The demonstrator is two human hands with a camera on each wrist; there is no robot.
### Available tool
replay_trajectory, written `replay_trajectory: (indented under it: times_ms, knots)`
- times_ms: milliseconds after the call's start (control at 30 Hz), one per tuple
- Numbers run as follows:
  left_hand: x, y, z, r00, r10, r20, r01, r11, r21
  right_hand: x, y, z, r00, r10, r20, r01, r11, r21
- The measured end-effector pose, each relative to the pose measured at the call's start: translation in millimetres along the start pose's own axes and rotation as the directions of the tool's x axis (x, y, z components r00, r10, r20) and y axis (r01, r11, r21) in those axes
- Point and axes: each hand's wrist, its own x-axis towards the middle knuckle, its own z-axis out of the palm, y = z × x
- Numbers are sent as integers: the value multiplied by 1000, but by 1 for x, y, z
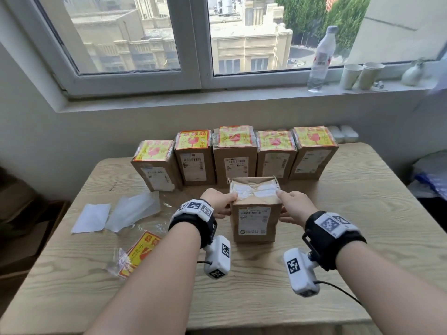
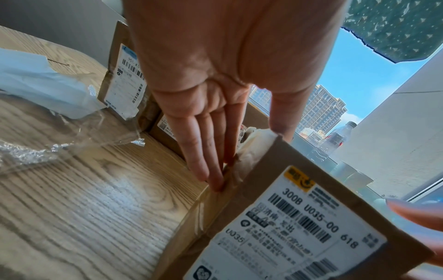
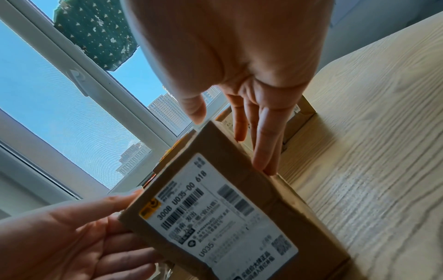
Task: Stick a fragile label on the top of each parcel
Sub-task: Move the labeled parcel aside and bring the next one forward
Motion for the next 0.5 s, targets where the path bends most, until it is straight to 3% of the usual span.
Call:
replay_trajectory:
  times_ms: [167, 267, 500]
  knots:
    - [0, -2, -2, 1000, 21, -5, -20, 1000, 18, -1, 2, 3, 1000, -20, -18, 19, 997, -71]
    - [-1, -4, -6, 1000, 29, -9, -28, 998, 49, -2, 0, 4, 990, -88, -110, 68, 982, -178]
    - [-5, -11, -38, 995, 74, -71, -71, 996, 49, -28, -39, 13, 889, -373, -264, 292, 908, -300]
